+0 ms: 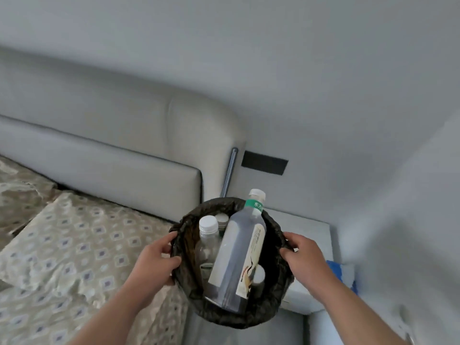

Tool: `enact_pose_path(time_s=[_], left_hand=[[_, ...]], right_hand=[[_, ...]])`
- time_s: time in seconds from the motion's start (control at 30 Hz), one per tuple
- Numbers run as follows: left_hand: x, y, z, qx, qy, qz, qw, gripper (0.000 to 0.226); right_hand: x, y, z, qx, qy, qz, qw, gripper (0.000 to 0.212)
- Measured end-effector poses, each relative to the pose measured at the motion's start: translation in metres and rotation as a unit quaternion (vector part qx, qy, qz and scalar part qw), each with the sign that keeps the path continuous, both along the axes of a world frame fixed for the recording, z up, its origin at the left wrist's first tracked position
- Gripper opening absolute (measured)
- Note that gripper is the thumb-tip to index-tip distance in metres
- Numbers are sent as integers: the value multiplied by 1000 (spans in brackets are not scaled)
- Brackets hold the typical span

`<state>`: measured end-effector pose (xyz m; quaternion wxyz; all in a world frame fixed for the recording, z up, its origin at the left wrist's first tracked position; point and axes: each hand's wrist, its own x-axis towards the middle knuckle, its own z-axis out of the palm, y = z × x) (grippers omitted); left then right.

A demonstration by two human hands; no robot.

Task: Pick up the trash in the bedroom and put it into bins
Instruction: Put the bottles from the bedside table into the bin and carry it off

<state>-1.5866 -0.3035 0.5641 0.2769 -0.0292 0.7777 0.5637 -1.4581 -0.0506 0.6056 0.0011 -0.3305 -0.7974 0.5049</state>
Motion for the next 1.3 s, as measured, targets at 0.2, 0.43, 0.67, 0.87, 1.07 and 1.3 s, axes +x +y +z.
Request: enact_pose_path(time_s=[0.2, 0.43, 0.67, 0.87, 1.07, 1.3], left_hand=[[-10, 24, 45, 39, 27, -139, 989, 56], [29, 61, 95, 52, 43, -291, 954, 54], [137, 93, 135, 78, 19, -446, 891, 50], [271, 96, 159, 90, 21, -561, 823, 52], [432, 69, 168, 85, 8, -658, 749, 54], [609, 36, 162, 88, -15, -754, 651, 52]], right_hand=[[54, -23, 41, 29, 16, -153, 988, 35], [161, -64, 79, 35, 61, -302, 951, 33], [301, -117, 110, 56, 79, -442, 892, 35], [438, -187, 119, 60, 96, -561, 820, 35], [579, -287, 127, 78, 89, -657, 744, 33], [716, -392, 125, 82, 56, -753, 651, 36]])
